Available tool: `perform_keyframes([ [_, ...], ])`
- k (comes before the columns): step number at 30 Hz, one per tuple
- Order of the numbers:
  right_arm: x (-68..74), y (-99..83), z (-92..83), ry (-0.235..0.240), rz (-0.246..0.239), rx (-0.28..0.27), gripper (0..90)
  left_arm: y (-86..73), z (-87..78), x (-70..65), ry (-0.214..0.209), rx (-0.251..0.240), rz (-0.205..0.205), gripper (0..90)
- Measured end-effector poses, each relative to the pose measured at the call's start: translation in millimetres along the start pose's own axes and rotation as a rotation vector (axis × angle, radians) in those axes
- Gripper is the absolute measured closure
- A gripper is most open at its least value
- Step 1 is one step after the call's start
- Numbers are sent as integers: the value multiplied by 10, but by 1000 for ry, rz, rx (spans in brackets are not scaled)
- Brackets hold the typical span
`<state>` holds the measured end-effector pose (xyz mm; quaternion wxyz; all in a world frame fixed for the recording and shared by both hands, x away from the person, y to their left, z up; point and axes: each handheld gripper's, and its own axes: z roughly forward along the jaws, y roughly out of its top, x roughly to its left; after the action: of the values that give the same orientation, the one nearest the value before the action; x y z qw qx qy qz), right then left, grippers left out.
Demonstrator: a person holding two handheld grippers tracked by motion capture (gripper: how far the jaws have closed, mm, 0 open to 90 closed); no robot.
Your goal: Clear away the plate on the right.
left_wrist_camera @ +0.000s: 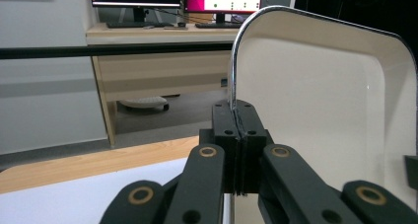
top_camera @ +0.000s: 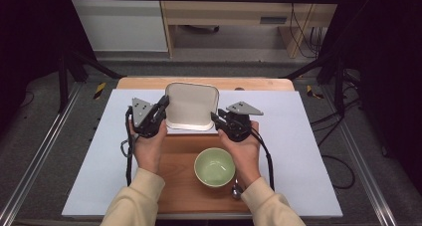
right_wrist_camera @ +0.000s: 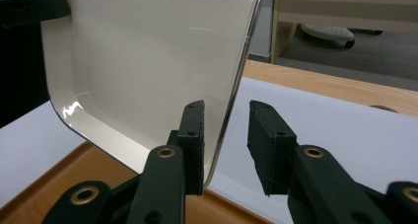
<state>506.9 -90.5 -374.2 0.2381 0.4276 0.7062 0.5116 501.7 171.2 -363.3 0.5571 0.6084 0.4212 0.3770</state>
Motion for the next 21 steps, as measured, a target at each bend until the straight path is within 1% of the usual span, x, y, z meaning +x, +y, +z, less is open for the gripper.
perform_keyframes([
  [3,-1,10,-37,4,-16,-16,608,-12,11,50,15,6,-9,892],
  [4,-3,8,-54,-5,-24,-29,567,-15,12,66,18,6,-12,892],
  [7,-20,-1,-107,-13,-44,-41,485,-27,-2,138,31,15,-7,892],
  [9,-53,-22,-159,-34,-69,-59,419,-39,-13,182,36,19,-11,892],
  [13,-150,-59,-238,-59,-75,-92,291,-60,-45,262,49,27,-17,892],
  [14,-190,-59,-268,-67,-72,-76,262,-65,-58,285,53,30,-18,892],
  [16,-249,-71,-332,-72,-65,-94,240,-73,-83,327,58,36,-16,892],
  [18,-332,-95,-430,-84,-53,-132,218,-84,-111,373,62,43,-16,892],
  [19,-364,-103,-466,-89,-53,-140,208,-90,-126,394,62,47,-16,892],
  [21,-467,-149,-585,-127,-68,-162,189,-106,-156,441,64,53,-25,892],
])
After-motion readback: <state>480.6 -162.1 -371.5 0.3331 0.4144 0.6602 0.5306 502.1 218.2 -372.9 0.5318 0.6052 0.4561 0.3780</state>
